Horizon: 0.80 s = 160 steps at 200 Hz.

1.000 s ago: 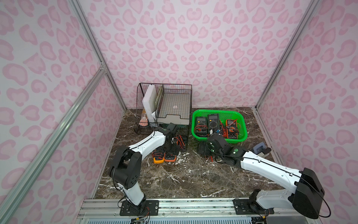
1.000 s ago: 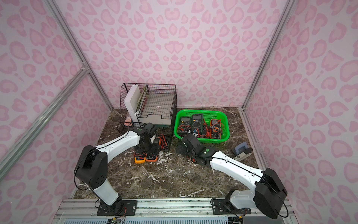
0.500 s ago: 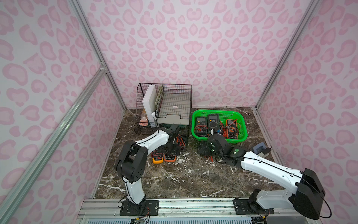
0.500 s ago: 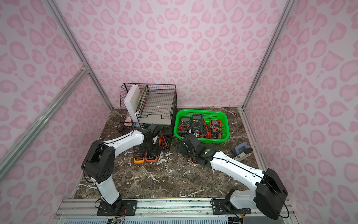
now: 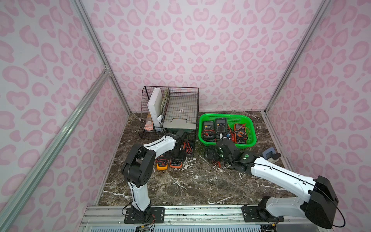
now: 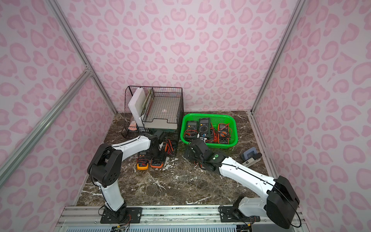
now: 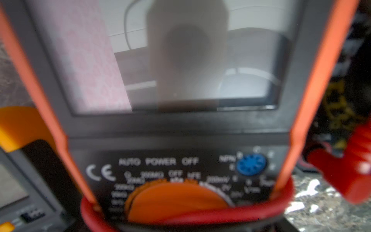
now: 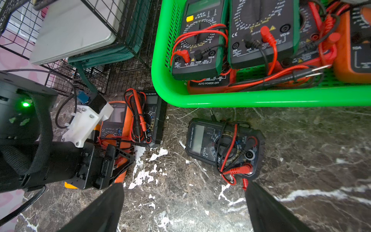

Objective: Put the multimeter into the basket
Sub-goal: Pick up the multimeter from the center of the board.

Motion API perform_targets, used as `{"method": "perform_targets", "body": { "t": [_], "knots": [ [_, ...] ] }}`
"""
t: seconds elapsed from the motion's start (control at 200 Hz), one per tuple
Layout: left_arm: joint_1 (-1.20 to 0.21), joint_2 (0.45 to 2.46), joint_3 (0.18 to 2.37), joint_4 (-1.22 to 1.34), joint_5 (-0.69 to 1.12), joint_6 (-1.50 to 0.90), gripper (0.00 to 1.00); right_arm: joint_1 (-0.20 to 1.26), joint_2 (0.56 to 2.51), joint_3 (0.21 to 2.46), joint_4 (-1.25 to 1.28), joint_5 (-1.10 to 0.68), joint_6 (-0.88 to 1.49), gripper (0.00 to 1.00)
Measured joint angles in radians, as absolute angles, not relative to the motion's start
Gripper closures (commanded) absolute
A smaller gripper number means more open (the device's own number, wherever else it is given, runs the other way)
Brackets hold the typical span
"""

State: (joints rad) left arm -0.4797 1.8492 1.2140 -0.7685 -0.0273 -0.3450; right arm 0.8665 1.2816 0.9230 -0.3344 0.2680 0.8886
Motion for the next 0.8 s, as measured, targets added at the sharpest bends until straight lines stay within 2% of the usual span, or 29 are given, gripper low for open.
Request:
{"method": "perform_targets", "body": {
  "t": [0.24, 0.375, 0.8],
  "knots": [
    [-0.480, 1.792, 1.189, -0.779, 0.032, -0.370, 0.81, 0.867, 1.277, 0.923, -0.336, 0.275, 0.885, 0.01],
    [-0.481, 1.740, 1.189, -0.815, 0.044, -0.390, 1.00, 0.866, 1.275, 0.923, -0.336, 0.275, 0.881, 0.01],
    [-0.481, 1.502, 1.153, -0.950, 0.094, -0.415, 1.00, 0.786, 1.251, 0.924, -0.311, 0.208, 0.874, 0.01]
  ]
}}
